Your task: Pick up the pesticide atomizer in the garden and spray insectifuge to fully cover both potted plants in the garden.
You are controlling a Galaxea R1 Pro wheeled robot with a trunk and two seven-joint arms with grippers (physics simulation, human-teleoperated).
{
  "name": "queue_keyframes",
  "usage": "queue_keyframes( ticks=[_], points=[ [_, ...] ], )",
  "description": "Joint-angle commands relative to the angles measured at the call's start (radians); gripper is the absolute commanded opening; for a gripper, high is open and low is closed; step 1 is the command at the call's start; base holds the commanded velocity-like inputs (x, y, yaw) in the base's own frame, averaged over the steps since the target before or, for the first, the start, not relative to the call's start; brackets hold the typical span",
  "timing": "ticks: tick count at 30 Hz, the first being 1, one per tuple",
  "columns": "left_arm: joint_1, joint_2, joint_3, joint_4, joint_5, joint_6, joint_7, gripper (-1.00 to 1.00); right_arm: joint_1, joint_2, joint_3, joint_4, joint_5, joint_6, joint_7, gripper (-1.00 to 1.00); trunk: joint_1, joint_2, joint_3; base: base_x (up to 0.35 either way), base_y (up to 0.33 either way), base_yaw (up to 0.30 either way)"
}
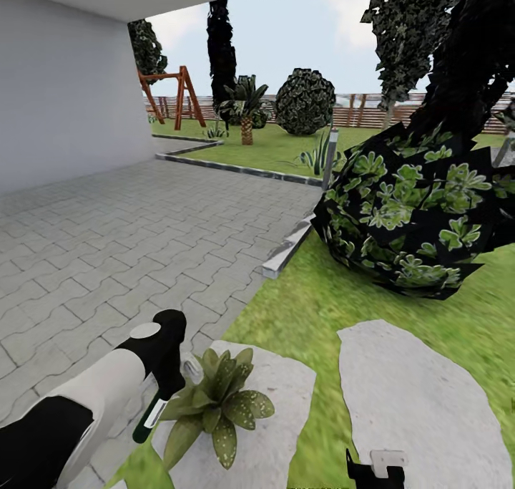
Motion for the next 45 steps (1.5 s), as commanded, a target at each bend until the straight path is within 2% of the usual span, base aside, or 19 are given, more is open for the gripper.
queue_keyframes(
  ticks=[1, 7, 13, 23, 28, 40, 45],
  points=[
    [-0.001, 0.001, -0.004, -0.002, -0.006, 0.01, -0.01, -1.0, -0.001, 0.0, -0.007, 0.001, 0.011, -0.003, -0.004, 1.0, 0.0, 0.0, -0.001, 0.0, 0.0, -0.265],
    [-0.002, 0.001, -0.003, -0.002, -0.017, 0.012, -0.01, -1.0, -0.001, 0.0, -0.007, 0.001, 0.011, -0.003, -0.004, 1.0, 0.0, 0.0, -0.001, 0.01, 0.005, -0.258],
    [-0.003, -0.001, -0.002, -0.002, -0.018, 0.014, -0.01, -1.0, -0.001, 0.0, -0.007, 0.001, 0.011, -0.003, -0.004, 1.0, 0.0, 0.0, -0.001, 0.108, 0.064, -0.05],
    [-0.003, 0.0, -0.002, -0.002, -0.018, 0.013, -0.01, -1.0, -0.001, 0.0, -0.007, 0.001, 0.011, -0.003, -0.004, 1.0, 0.0, 0.0, -0.001, 0.001, 0.0, -0.281],
    [-0.003, 0.001, -0.002, -0.002, -0.018, 0.014, -0.01, -1.0, -0.001, 0.001, -0.007, 0.001, 0.011, -0.003, -0.004, 1.0, 0.0, 0.0, -0.001, 0.0, 0.22, -0.044],
    [-0.002, 0.001, -0.002, -0.002, -0.018, 0.014, -0.01, -1.0, -0.001, 0.001, -0.007, 0.001, 0.011, -0.003, -0.004, 1.0, 0.0, 0.0, -0.001, -0.047, 0.051, -0.001],
    [0.001, 0.001, -0.002, -0.002, -0.018, 0.014, -0.01, -1.0, -0.001, 0.0, -0.007, 0.001, 0.012, -0.003, -0.004, 1.0, 0.0, 0.0, -0.001, -0.029, 0.027, -0.177]
  ],
)
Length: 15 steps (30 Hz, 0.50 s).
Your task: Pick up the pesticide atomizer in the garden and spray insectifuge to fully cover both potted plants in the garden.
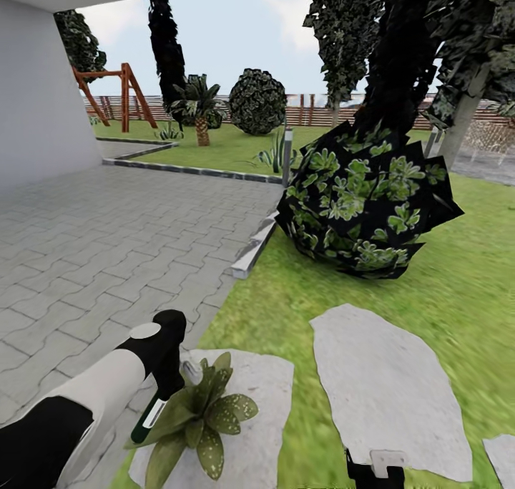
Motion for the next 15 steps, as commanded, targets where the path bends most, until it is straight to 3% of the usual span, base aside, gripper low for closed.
queue_keyframes(
  ticks=[1, 5, 8, 15],
  points=[
    [0.0, 0.001, -0.004, -0.002, -0.006, 0.011, -0.01, -1.0, -0.001, 0.0, -0.007, 0.001, 0.011, -0.003, -0.004, 1.0, 0.0, 0.0, -0.001, -0.002, 0.002, -0.256],
    [-0.001, 0.001, -0.004, -0.002, -0.007, 0.011, -0.01, -1.0, -0.001, 0.0, -0.007, 0.001, 0.011, -0.003, -0.004, 1.0, 0.0, 0.0, -0.001, -0.001, 0.0, -0.241],
    [0.0, 0.001, -0.004, -0.002, -0.007, 0.01, -0.01, -1.0, -0.001, 0.001, -0.007, 0.001, 0.011, -0.003, -0.004, 1.0, 0.0, 0.0, -0.001, -0.037, 0.0, -0.058],
    [0.0, 0.001, -0.004, -0.002, -0.007, 0.009, -0.01, -1.0, -0.001, 0.001, -0.007, 0.001, 0.011, -0.003, -0.004, 1.0, 0.0, 0.0, -0.001, -0.296, 0.088, -0.009]
  ],
)
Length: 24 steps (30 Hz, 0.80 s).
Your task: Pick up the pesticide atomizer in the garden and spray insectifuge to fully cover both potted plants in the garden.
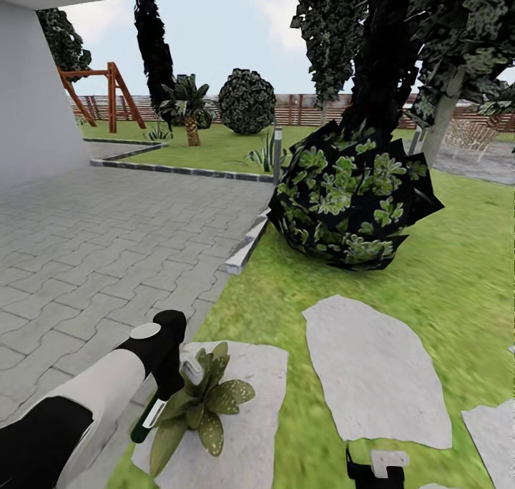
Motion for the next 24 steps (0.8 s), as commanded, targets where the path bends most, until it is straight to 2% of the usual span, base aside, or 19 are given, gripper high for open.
queue_keyframes(
  ticks=[1, 4, 13, 19, 24],
  points=[
    [0.0, 0.001, -0.004, -0.002, -0.005, 0.011, -0.01, -1.0, -0.001, 0.0, -0.007, 0.001, 0.011, -0.003, -0.004, 1.0, -0.001, 0.0, -0.001, -0.278, 0.217, -0.131],
    [0.0, 0.001, -0.004, -0.002, -0.004, 0.011, -0.01, -1.0, -0.001, 0.0, -0.007, 0.001, 0.011, -0.003, -0.004, 1.0, -0.001, 0.0, -0.001, -0.189, 0.252, -0.218],
    [-0.002, 0.001, -0.004, -0.002, -0.004, 0.011, -0.01, -1.0, -0.001, 0.0, -0.007, 0.001, 0.011, -0.003, -0.004, 1.0, -0.001, 0.0, -0.001, -0.008, 0.3, -0.262],
    [0.009, 0.002, -0.005, -0.001, -0.002, 0.002, -0.012, -1.0, -0.001, 0.0, -0.007, 0.001, 0.011, -0.003, -0.004, 1.0, -0.001, 0.0, -0.001, 0.0, 0.023, -0.197],
    [0.009, 0.016, -0.005, 0.002, -0.001, -0.059, -0.02, -1.0, -0.001, 0.0, -0.007, 0.001, 0.011, -0.003, -0.004, 1.0, -0.001, 0.0, -0.001, 0.0, 0.0, -0.009]
  ],
)
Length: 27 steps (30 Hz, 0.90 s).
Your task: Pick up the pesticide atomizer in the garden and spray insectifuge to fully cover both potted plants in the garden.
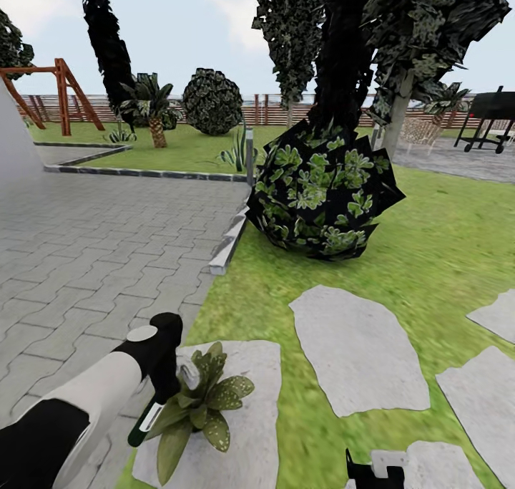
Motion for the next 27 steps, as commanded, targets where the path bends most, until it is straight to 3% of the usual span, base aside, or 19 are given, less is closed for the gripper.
queue_keyframes(
  ticks=[1, 7, 15, 21, 27],
  points=[
    [0.0, 0.002, -0.003, 0.0, -0.005, 0.008, -0.014, -1.0, -0.001, 0.0, -0.007, 0.001, 0.011, -0.003, -0.004, 1.0, 0.0, 0.0, -0.001, 0.0, 0.0, 0.0],
    [0.0, 0.004, -0.002, 0.012, -0.005, 0.007, -0.024, -1.0, -0.001, 0.001, -0.007, 0.001, 0.011, -0.003, -0.004, 1.0, 0.0, 0.0, -0.001, -0.116, 0.025, 0.0],
    [0.0, 0.004, -0.002, 0.011, -0.005, 0.009, -0.024, -1.0, -0.001, 0.0, -0.007, 0.001, 0.011, -0.003, -0.004, 1.0, 0.0, 0.0, -0.001, -0.102, 0.262, -0.01],
    [0.0, 0.001, -0.002, 0.012, -0.005, 0.009, -0.024, -1.0, -0.001, 0.0, -0.007, 0.001, 0.011, -0.003, -0.004, 1.0, 0.0, 0.0, -0.001, 0.05, 0.307, -0.254],
    [0.0, -0.002, -0.002, 0.012, -0.005, 0.009, -0.023, -1.0, -0.001, 0.0, -0.007, 0.001, 0.011, -0.003, -0.004, 1.0, 0.0, 0.0, -0.001, 0.007, 0.038, -0.292]
  ],
)
